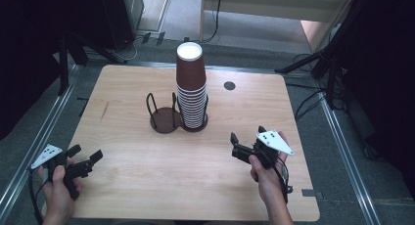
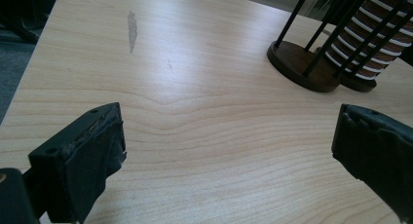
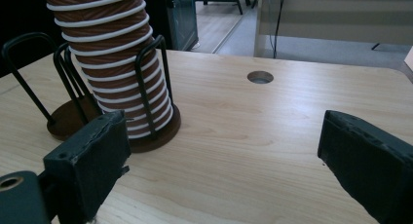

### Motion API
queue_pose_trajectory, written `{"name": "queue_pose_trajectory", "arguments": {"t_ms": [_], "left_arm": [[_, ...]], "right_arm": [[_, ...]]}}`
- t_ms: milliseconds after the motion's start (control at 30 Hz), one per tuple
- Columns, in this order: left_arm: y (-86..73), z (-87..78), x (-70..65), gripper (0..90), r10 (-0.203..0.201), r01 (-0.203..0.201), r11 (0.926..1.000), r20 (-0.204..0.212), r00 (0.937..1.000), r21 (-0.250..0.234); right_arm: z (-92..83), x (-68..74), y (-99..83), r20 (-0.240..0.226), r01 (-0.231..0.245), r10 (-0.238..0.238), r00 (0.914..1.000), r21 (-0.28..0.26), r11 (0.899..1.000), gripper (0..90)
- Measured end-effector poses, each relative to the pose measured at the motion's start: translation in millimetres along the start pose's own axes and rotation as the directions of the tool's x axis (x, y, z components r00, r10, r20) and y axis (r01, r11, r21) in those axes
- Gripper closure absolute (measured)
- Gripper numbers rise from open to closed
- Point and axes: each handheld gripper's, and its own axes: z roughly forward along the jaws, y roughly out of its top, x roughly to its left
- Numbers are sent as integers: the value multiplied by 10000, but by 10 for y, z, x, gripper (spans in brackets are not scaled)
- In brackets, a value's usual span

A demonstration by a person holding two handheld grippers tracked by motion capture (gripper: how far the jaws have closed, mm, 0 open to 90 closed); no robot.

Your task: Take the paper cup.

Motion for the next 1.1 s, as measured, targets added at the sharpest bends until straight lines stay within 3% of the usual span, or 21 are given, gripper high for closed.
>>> {"name": "queue_pose_trajectory", "arguments": {"t_ms": [500, 900, 1100], "left_arm": [[2, 2, 10, 0, -38, 37, 10000, 72, 10000, 49], [5, 7, 12, 0, -21, 20, 9999, 142, 9999, 98], [5, 8, 12, 0, -24, 23, 10000, 145, 9999, 79]], "right_arm": [[217, 277, 249, -678, -72, 71, 9977, -18, 10000, 28], [359, 453, 375, -856, 51, -62, 9963, -131, 9999, 28], [413, 520, 443, -903, -123, 103, 9959, -222, 9997, 31]]}}
